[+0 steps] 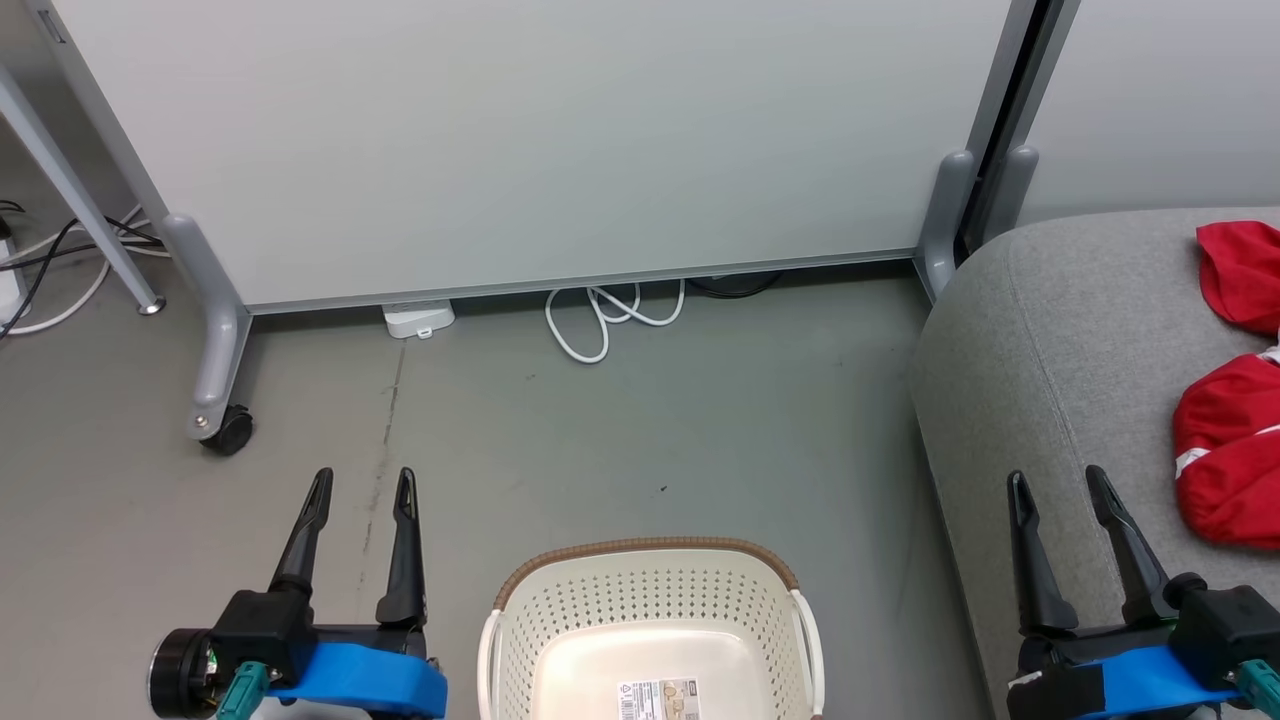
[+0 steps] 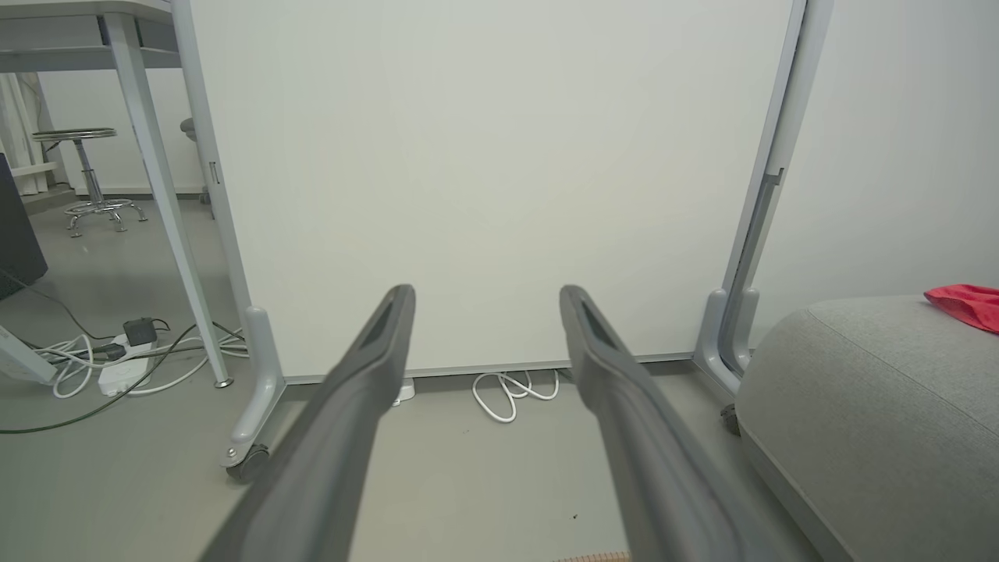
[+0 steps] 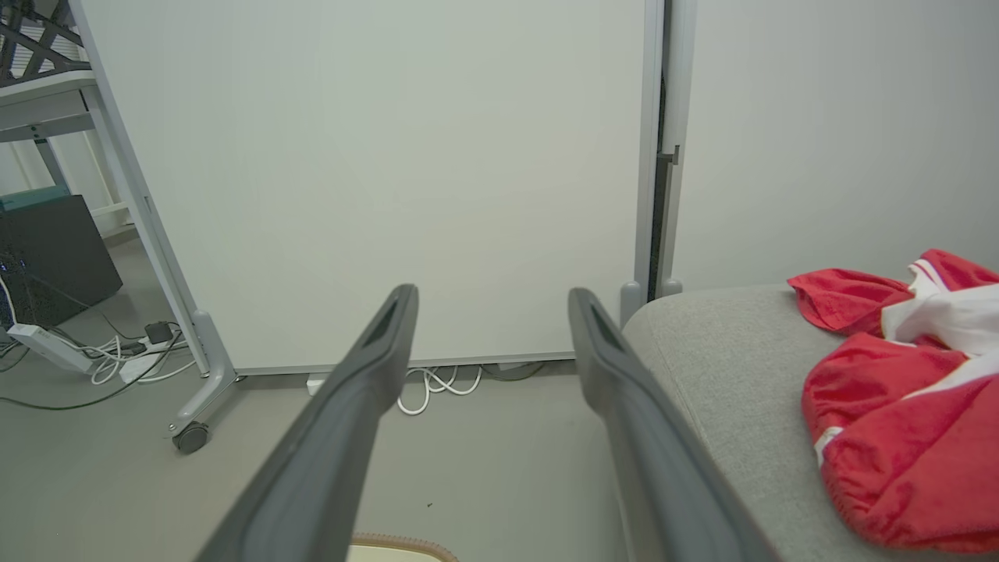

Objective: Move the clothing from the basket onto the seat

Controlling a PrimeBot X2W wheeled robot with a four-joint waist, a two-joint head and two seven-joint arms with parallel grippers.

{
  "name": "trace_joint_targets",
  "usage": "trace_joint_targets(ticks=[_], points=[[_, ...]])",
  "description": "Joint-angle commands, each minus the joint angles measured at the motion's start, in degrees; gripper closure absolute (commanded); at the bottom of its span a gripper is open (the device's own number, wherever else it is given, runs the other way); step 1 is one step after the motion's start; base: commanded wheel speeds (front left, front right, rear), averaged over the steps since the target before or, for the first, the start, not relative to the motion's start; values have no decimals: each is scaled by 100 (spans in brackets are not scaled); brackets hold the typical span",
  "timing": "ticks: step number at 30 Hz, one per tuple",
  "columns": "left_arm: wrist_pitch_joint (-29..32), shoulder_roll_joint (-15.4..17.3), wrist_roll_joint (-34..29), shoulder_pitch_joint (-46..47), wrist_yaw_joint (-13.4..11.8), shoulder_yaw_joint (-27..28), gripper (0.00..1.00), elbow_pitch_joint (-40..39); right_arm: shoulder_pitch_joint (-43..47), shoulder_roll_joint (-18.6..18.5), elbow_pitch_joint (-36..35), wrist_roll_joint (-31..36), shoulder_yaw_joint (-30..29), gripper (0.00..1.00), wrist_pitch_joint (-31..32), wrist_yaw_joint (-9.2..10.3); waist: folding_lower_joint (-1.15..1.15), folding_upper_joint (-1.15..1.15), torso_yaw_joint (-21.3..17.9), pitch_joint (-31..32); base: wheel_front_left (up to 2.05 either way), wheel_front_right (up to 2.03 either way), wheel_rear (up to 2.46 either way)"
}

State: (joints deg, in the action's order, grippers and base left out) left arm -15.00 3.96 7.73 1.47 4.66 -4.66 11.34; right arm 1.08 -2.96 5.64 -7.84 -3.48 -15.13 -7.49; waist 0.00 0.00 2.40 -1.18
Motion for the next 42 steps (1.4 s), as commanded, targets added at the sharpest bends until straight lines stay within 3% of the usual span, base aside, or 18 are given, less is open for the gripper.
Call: trace_joint_targets(ticks=[1, 4, 5, 12, 42], points=[[-26, -10, -41, -6, 34, 34, 0, 11, 46, 11, 4, -30, 10, 0, -2, -1, 0, 0, -1, -16, 0, 0, 0], [-26, -28, -89, 4, 29, 68, 0, 18, 29, 12, 1, -58, 27, 0, -2, -1, 0, 0, -2, -38, 0, 0, 0], [0, -29, -58, 0, 26, 45, 100, 8, 0, 0, 0, -40, 24, 100, 0, 0, 0, 0, -2, -40, 0, 0, 0], [62, -71, 28, -155, 29, 46, 100, 298, 56, 21, 293, -129, 28, 100, 34, 0, 1, 0, -5, -40, 0, 0, 0], [847, -83, 3198, 108, 128, 455, 100, 272, -266, 13, 488, -3258, -103, 100, 839, 0, 1, 0, -63, -5, 0, 0, 0]])
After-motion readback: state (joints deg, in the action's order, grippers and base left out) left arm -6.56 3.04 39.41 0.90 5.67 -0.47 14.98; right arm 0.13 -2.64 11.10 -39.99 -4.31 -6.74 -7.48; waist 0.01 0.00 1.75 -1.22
